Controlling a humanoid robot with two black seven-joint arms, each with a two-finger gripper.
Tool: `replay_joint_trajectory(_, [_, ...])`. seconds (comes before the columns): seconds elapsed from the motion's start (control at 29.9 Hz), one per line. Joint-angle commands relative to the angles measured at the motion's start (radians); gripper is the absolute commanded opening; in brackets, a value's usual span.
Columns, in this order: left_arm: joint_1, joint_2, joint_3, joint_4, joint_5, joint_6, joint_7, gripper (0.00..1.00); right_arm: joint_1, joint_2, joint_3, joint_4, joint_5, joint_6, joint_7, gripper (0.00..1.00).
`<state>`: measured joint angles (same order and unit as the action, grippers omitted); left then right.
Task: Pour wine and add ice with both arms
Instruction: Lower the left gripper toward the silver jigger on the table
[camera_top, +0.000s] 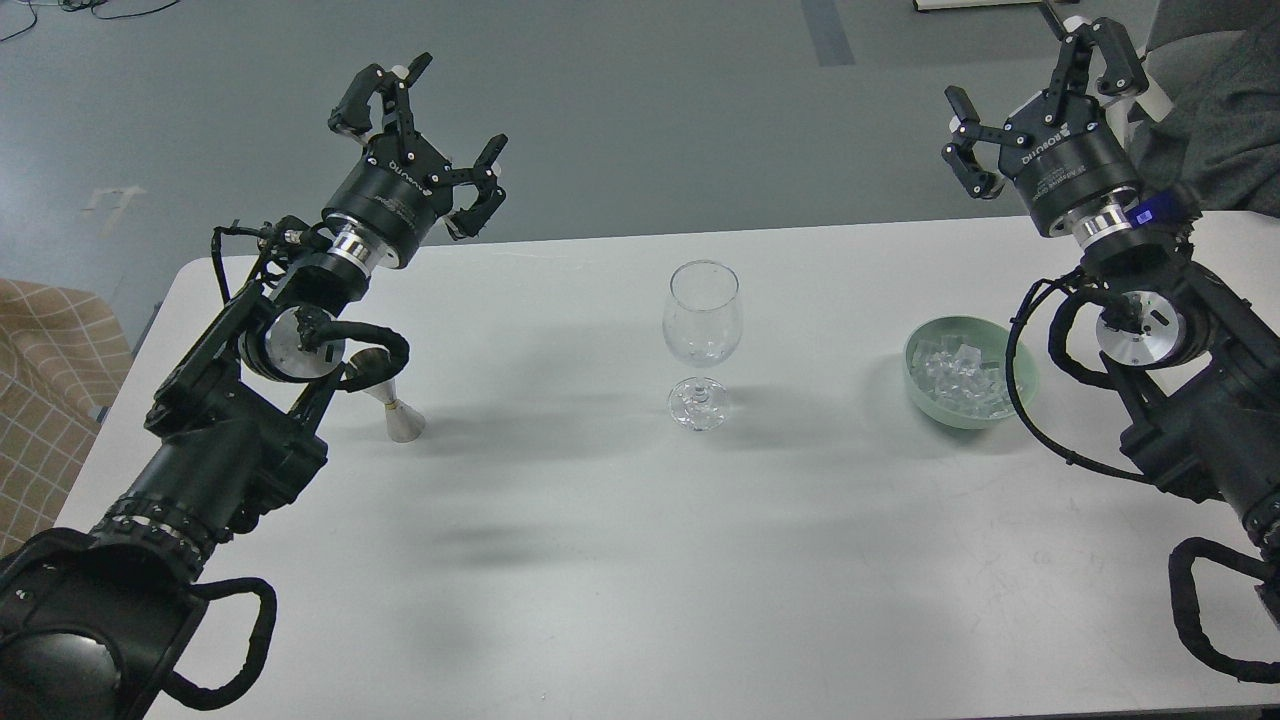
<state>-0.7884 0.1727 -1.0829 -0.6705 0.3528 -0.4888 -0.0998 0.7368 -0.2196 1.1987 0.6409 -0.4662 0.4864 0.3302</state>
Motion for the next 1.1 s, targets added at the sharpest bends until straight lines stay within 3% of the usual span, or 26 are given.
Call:
replay_joint_trajectory(0.0, [-0.002,0.001,0.0,0.0,-0.001,0.0,0.031,0.98,-0.001,0.002,0.001,0.0,0.0,-0.006,0.001,1.0])
replay_joint_trajectory(0.57, [0.0,0.014,-0.018,-0.037,-0.015,0.0,0.043,0.98,-0.001,0.025,0.01,0.002,0.0,-0.02,0.003,1.0])
replay_joint_trajectory(0.7, [0.008,0.069,-0.023,-0.125,-0.043,0.0,0.129,0.96,-0.001,0.025,0.012,0.003,0.0,-0.02,0.003,1.0])
replay_joint_trajectory(0.84, [0.057,0.14,-0.023,-0.225,-0.126,0.038,0.157,0.95,-0.001,0.025,0.012,0.003,0.0,-0.02,0.003,1.0])
replay_joint_trajectory(1.0, [0.243,0.304,-0.104,-0.518,-0.276,0.131,0.291,0.94,-0.002,0.025,0.013,0.005,0.0,-0.02,0.003,1.0])
replay_joint_trajectory(1.07, [0.305,0.318,-0.161,-0.581,-0.3,0.153,0.32,0.94,-0.002,0.025,0.013,0.005,0.0,-0.02,0.003,1.0])
